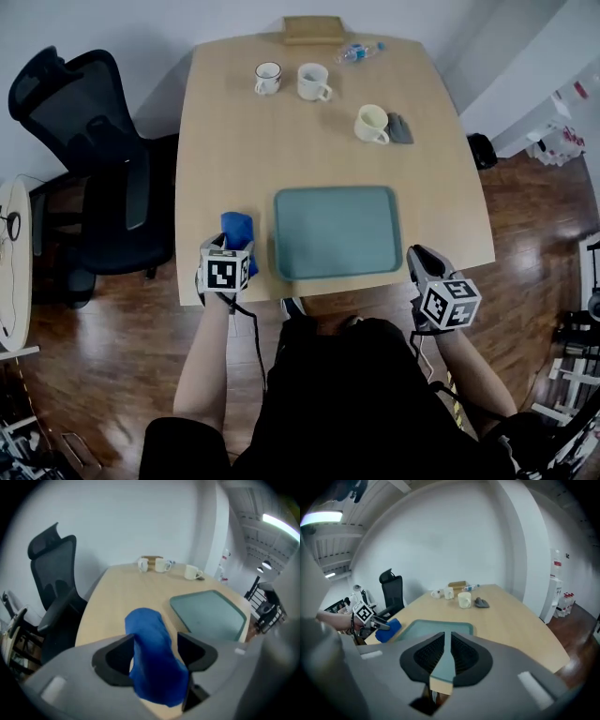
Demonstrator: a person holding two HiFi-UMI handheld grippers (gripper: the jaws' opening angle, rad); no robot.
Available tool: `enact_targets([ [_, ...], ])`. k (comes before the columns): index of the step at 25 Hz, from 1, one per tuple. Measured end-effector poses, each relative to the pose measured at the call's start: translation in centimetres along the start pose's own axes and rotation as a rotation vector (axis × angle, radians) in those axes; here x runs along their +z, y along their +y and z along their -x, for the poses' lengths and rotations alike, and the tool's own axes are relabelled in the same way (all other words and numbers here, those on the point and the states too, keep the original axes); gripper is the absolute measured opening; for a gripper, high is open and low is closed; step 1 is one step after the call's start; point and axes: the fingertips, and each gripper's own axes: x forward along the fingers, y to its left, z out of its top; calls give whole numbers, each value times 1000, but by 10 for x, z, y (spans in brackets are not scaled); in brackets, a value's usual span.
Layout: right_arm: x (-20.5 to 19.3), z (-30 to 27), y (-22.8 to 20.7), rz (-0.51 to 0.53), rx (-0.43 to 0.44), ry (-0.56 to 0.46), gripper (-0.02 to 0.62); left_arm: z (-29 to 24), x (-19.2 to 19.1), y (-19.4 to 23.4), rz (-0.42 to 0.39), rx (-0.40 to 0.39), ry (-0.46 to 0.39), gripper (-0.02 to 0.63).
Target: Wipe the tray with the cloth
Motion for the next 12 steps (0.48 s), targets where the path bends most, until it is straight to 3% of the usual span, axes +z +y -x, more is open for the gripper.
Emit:
enact_targets([
  [2, -25, -29, -22, 4, -23, 102, 97, -19, -14, 2, -18, -4, 83, 288],
  [4, -45, -59, -38, 14, -37, 182, 142, -27, -19, 7, 9, -1, 114, 242],
  [9, -90, -106, -58, -9, -71, 331, 160, -28, -27, 10, 140, -64, 86, 162],
  [12, -108, -108, -71, -21, -84, 407, 147, -14, -7, 4, 153, -67, 43, 150],
])
